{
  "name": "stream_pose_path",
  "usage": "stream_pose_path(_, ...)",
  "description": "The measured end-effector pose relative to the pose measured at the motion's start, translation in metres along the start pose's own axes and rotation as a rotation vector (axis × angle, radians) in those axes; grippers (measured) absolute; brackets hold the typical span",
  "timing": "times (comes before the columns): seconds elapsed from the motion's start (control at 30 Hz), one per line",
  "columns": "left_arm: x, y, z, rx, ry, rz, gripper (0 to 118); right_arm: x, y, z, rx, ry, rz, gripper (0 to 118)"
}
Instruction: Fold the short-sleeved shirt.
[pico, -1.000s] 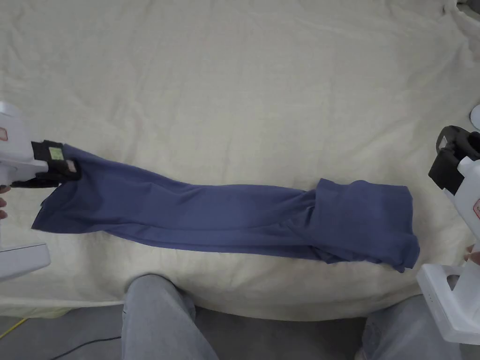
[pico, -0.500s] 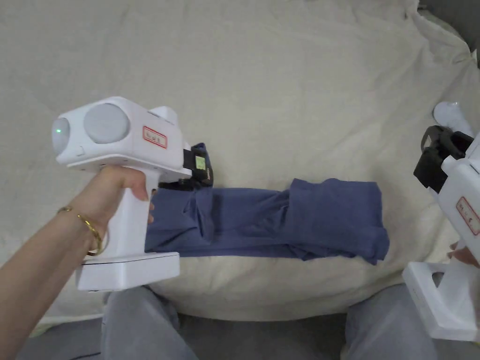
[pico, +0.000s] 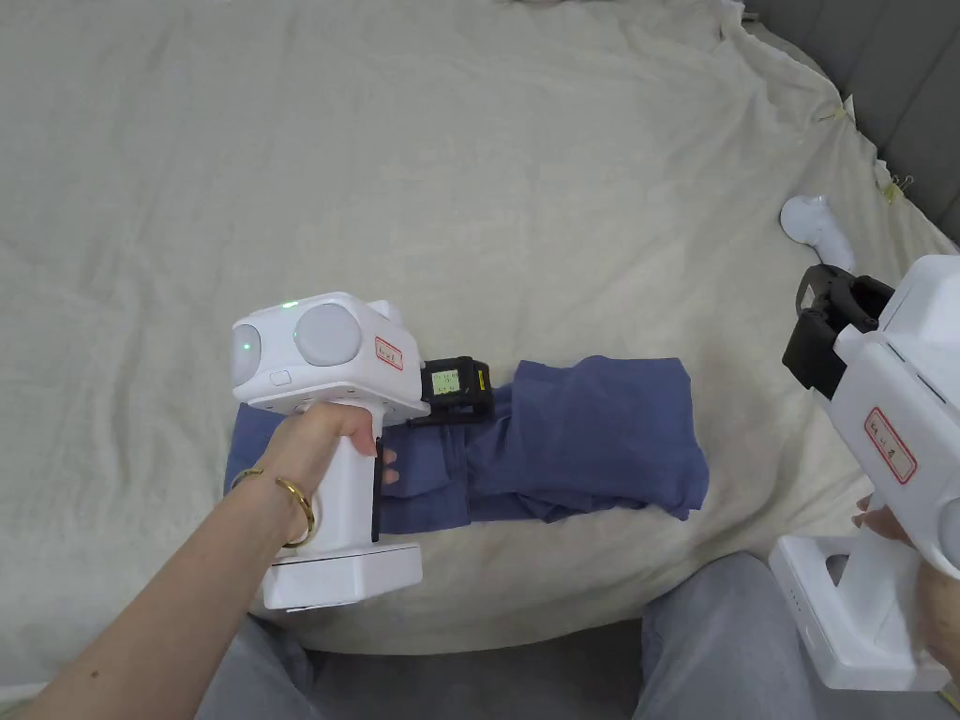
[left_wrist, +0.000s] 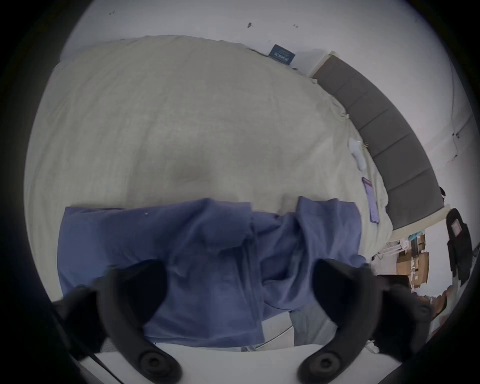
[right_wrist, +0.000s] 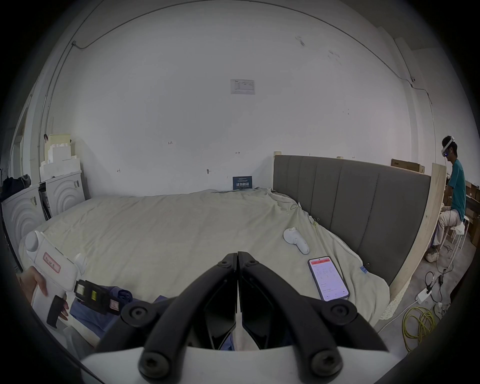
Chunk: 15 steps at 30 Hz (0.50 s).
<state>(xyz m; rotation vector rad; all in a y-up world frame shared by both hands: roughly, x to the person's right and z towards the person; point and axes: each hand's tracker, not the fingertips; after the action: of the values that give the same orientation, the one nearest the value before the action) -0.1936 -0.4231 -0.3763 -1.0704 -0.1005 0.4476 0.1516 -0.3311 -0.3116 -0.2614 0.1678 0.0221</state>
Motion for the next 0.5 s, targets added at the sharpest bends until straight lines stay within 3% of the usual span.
stream_pose_path(0.17, -0.004, 0.008, 0.043, 0.103, -0.019, 0.002, 117, -0.005, 0.001, -0.002, 0.000, 0.013, 0.000, 0)
stream_pose_path(0.27, -0.013, 0.005, 0.066, 0.229, 0.027, 0.014, 110, -0.010, 0.001, -0.003, 0.003, 0.023, 0.003, 0)
stream_pose_path(0.4, -0.022, -0.010, 0.070, 0.375, 0.179, -0.025, 17, -0.013, 0.000, -0.005, -0.001, 0.030, 0.011, 0)
stream_pose_path(0.47, -0.024, -0.019, 0.065, 0.403, 0.198, -0.035, 0, -0.013, 0.000, -0.006, -0.004, 0.031, 0.004, 0)
stream_pose_path(0.5, -0.028, -0.022, 0.057, 0.402, 0.188, -0.039, 0, -0.013, 0.000, -0.006, -0.004, 0.030, 0.003, 0)
